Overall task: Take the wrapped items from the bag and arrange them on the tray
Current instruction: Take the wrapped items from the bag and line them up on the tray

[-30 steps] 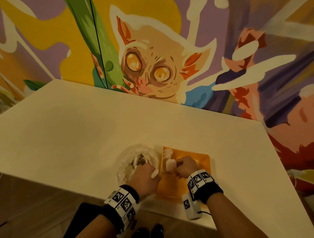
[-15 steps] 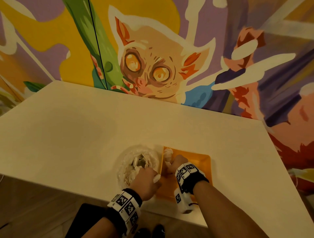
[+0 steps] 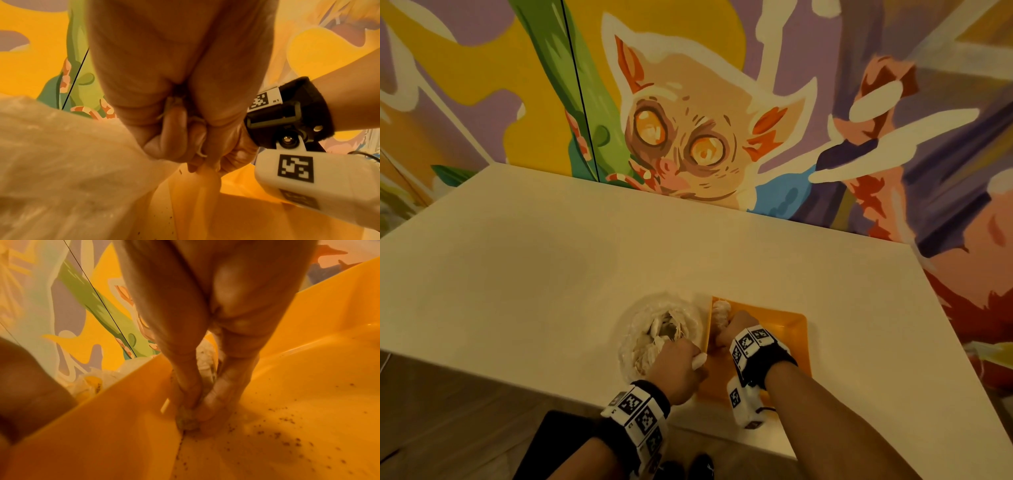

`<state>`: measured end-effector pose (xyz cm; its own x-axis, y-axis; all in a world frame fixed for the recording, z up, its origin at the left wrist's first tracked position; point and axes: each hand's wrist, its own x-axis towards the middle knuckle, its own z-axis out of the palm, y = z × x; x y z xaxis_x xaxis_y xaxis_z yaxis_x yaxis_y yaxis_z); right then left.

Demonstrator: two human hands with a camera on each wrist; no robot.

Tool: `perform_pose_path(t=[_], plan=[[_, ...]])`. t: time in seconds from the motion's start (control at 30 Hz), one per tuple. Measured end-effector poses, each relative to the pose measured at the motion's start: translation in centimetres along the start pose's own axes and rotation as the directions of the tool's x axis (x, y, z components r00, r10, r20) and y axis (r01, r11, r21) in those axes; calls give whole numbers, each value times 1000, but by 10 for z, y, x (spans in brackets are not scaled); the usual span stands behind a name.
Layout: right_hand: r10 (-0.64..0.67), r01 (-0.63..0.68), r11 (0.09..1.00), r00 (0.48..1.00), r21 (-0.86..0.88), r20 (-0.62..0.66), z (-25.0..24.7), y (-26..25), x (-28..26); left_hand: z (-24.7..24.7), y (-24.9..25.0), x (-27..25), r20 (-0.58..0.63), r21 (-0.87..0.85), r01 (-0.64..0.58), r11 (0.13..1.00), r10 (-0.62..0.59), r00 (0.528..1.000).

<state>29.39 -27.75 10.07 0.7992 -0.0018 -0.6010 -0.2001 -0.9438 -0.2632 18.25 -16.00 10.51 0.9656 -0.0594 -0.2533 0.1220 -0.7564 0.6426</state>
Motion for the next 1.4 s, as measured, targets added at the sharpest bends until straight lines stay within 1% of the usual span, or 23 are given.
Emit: perform_pose_path(t=[0.17,0.3,0.4,0.47,0.5,0.6,0.67,0.73,0.8,0.9,0.97,1.03,1.17,1.23,1.3,1.33,1.4], plan=[[-26,26,999,1000,23,1,0,5,-1,1,-3,-2,-39,-15,-8,1000,8,999],[-84,89,995,991,49,-108,-1,11,-9,-3,-7,-5,-99,-131,19,991,-32,995],[-158,176,974,979,142,-131,-8,16,-13,-13,-8,-5,-167,-163,-1,987,-26,986],[-204,246,939,961,241,-188,-14,18,-16,-18,-11,-4,-218,-187,-18,982,-24,976],[-235,291,907,950,305,-206,-16,17,-19,-20,-13,-3,-242,-197,-21,980,-28,970],[-409,441,763,896,473,-174,-20,8,-37,-25,-15,1,-290,-213,-31,977,-33,956],[-526,517,701,840,491,-134,-21,1,-53,-27,-14,2,-303,-234,-46,971,-28,953],[-597,562,679,797,471,-90,-19,-3,-62,-29,-12,1,-302,-248,-56,967,-23,953],[-637,603,667,766,437,-84,-15,-5,-66,-29,-11,0,-311,-264,-75,962,-12,950],[-657,649,636,739,417,-148,-13,-8,-69,-32,-10,-1,-338,-257,-80,963,-13,941],[-649,645,624,742,440,-168,-12,-8,-68,-34,-10,-3,-352,-255,-86,963,-9,936],[-627,623,616,758,482,-179,-11,-8,-66,-35,-12,-3,-348,-289,-79,954,-28,937],[-595,567,553,782,611,-187,-18,-3,-67,-36,-19,-5,-288,-412,-25,911,-104,952],[-581,548,513,788,661,-203,-22,-1,-68,-36,-20,-7,-253,-492,3,871,-146,956],[-568,541,466,790,700,-233,-24,1,-66,-36,-18,-9,-206,-599,35,800,-196,959],[-564,546,452,788,706,-248,-25,1,-65,-37,-17,-9,-183,-658,53,751,-227,957],[-581,580,461,769,671,-266,-27,4,-64,-38,-15,-9,-149,-766,66,639,-277,949]])
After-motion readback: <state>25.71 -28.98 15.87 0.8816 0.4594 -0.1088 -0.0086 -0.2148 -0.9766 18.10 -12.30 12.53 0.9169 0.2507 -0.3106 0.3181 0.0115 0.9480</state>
